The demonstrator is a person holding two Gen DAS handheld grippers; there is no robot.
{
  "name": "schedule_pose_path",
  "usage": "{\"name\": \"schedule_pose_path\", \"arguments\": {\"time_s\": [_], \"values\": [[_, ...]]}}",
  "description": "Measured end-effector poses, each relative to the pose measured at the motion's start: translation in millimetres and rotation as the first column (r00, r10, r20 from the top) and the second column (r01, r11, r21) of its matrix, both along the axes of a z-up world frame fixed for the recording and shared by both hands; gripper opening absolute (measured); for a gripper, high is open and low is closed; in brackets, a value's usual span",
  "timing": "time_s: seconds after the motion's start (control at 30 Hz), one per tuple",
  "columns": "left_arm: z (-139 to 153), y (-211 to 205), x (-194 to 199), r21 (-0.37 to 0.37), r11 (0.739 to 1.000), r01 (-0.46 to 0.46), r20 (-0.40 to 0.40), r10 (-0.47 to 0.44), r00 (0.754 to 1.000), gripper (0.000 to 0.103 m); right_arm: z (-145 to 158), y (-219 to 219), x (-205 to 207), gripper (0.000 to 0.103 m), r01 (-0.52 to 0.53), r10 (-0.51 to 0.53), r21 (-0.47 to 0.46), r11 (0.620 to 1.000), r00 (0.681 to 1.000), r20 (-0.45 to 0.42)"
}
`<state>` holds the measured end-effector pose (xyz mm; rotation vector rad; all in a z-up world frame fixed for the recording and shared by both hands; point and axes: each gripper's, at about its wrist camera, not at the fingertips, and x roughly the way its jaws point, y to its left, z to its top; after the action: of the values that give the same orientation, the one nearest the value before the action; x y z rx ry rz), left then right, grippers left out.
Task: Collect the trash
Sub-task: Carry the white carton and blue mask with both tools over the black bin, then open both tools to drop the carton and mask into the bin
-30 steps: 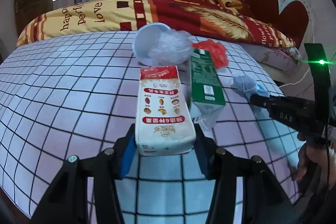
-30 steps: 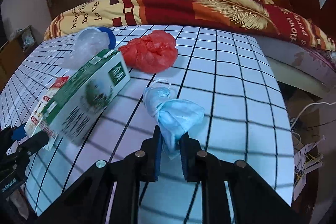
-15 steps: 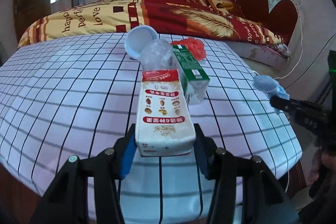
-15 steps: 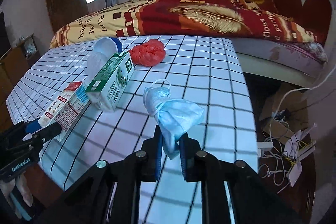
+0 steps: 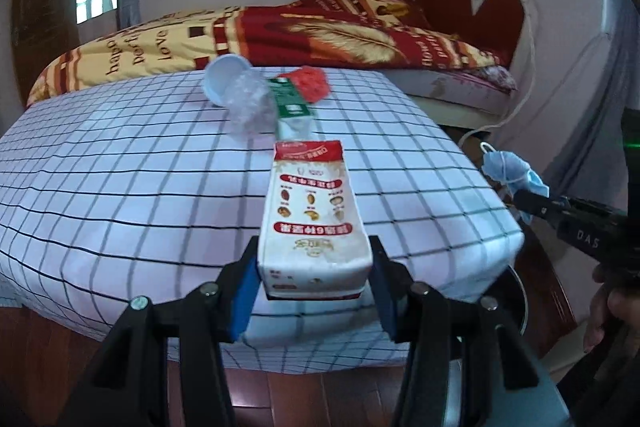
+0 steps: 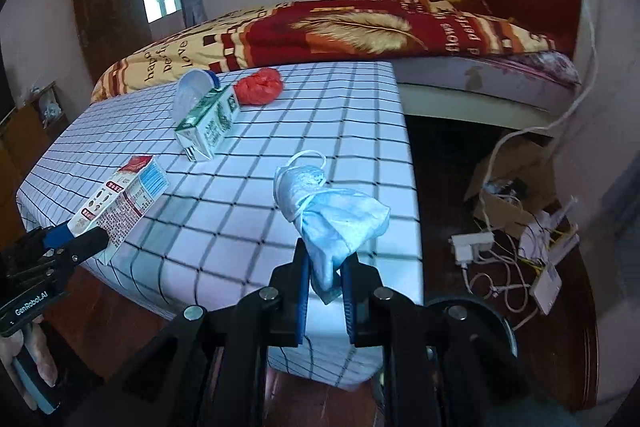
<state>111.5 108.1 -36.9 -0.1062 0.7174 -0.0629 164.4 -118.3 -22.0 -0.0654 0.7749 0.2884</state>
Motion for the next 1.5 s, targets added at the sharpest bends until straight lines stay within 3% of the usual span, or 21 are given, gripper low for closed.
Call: {"name": "schedule_pose_path", "arguments": {"time_s": [0.53, 1.03, 1.5], "values": [[-8.2, -95.0, -17.7, 0.000, 0.975, 0.222, -0.015, -0.222, 0.975, 0.051, -16.4, -92.4, -57.1, 0.015, 0.160, -0.160, -0.014, 0.987, 0.986, -0.036], [-17.5, -194.5, -44.1, -0.009, 0.897, 0.442, -0.055, -0.442, 0.895, 0.051, -38.5, -169.5, -99.0, 0.015, 0.308, -0.309, -0.027, 0.951, 0.947, -0.086], [-63.6, -221.8, -37.6, -0.046, 0.898, 0.438, -0.154, -0.440, 0.885, 0.051, -85.4, -195.7, -107.2, 0.015, 0.307, -0.308, -0.036, 0.951, 0.933, -0.186]]}}
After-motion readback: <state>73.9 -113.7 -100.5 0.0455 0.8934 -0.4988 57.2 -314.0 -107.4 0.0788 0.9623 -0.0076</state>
